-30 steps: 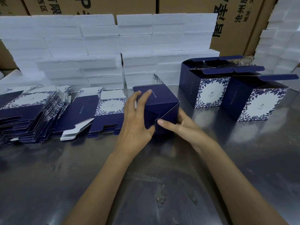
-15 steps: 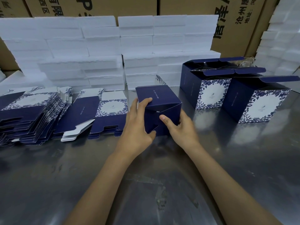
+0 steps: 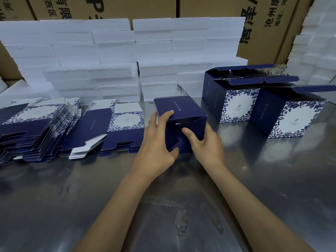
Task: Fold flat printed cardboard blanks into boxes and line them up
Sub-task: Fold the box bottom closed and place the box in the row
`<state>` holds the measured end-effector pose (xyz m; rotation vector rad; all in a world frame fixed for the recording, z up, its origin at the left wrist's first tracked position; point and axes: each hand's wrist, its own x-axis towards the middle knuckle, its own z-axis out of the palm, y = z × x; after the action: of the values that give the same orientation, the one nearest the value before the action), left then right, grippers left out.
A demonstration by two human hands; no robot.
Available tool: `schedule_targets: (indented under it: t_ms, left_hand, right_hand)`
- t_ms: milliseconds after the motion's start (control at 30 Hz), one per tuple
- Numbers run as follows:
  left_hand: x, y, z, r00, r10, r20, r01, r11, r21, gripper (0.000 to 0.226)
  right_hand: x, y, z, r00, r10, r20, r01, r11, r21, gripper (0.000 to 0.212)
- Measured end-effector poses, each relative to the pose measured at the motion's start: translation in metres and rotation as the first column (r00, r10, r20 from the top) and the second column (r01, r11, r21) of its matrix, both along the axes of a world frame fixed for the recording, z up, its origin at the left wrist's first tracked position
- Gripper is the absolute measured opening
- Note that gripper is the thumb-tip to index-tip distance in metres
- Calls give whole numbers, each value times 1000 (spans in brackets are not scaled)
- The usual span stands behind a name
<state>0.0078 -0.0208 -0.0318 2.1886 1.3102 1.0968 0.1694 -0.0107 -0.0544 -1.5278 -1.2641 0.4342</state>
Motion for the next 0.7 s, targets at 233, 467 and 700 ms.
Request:
schedule_targets:
  t_ms: [233,467,700]
  left_hand:
    - [1,0,0,1000,-4,0,4,1000,14,94]
    - [1,0,0,1000,11,-9,-11,1000,25,94]
    - [1,1,-3,1000,7,4,-7,999,45,98]
  right_hand:
    - [1,1,-1,999,-33,8,32,999,5,37]
    - [0,2,-1,997,-62,42,61,998,6,38]
    - [3,1,0,1000,20,14,-20,1000,-5,41]
